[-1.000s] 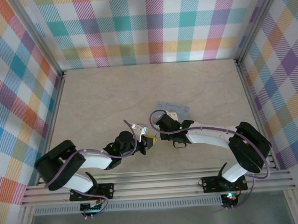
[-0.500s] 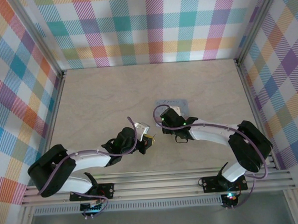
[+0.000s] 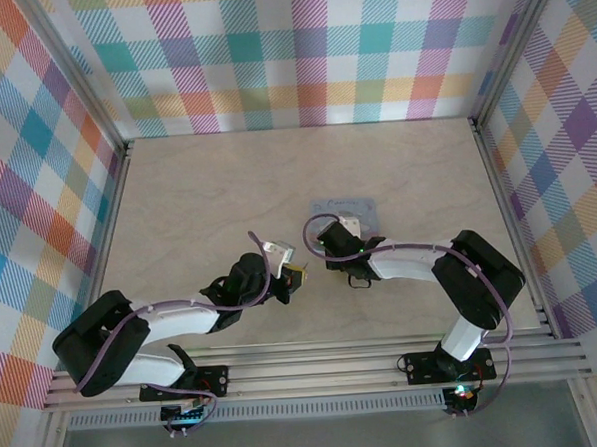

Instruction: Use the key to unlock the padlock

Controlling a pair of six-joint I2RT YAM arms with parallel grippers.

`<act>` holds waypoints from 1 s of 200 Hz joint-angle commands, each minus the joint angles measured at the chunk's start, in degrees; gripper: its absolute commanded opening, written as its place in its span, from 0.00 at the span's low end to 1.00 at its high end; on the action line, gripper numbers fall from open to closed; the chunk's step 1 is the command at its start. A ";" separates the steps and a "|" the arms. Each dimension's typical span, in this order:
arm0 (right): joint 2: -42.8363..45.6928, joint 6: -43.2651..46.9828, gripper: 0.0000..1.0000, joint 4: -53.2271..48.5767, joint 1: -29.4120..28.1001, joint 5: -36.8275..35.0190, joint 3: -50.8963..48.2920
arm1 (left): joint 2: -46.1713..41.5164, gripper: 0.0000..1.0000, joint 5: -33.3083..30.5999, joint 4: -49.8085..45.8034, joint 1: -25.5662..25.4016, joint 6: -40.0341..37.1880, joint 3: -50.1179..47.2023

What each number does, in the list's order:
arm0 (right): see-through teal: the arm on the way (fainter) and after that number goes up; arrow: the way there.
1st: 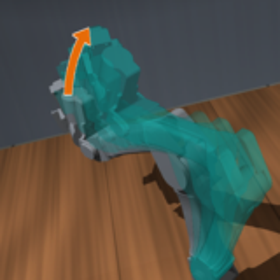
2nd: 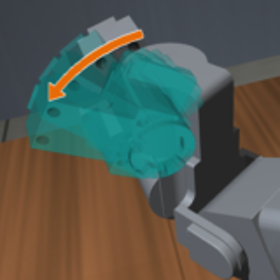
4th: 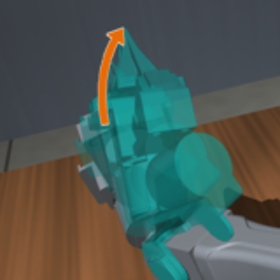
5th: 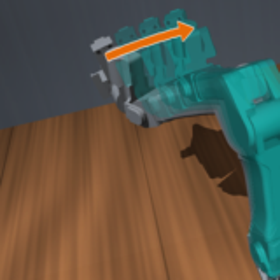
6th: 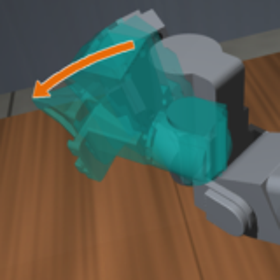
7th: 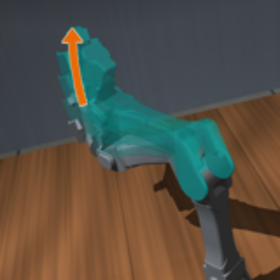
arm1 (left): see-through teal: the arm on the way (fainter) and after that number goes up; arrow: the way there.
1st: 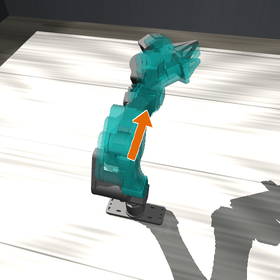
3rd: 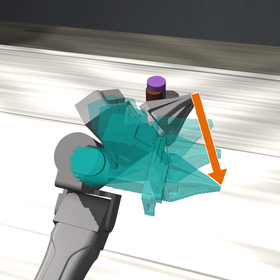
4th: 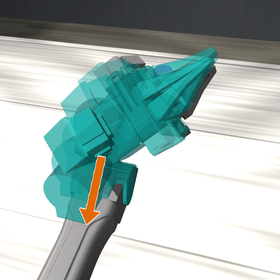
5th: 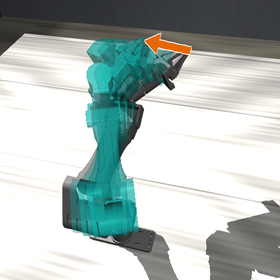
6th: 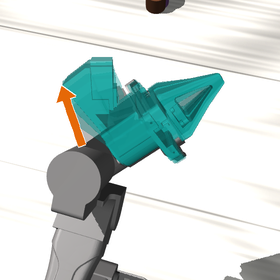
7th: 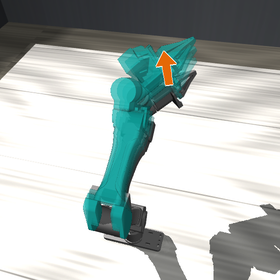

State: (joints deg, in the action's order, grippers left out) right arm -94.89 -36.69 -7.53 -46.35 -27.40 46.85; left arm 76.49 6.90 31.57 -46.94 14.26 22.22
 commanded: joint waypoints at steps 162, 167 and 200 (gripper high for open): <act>-6.74 -0.17 0.37 11.75 1.41 -6.05 0.87 | 4.04 0.00 1.85 4.52 1.83 -2.66 -0.13; -6.81 -0.06 0.35 11.83 1.43 -6.05 0.87 | 4.00 0.00 1.81 4.59 1.85 -2.66 -0.30; -6.37 0.53 0.21 11.64 1.68 -6.07 0.66 | 3.09 0.00 1.47 4.64 1.94 -2.65 -1.14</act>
State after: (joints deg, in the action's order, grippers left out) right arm -100.68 -36.49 2.76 -45.30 -32.16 46.98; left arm 80.31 8.05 33.78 -45.80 12.51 22.24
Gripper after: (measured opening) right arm 0.251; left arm 0.045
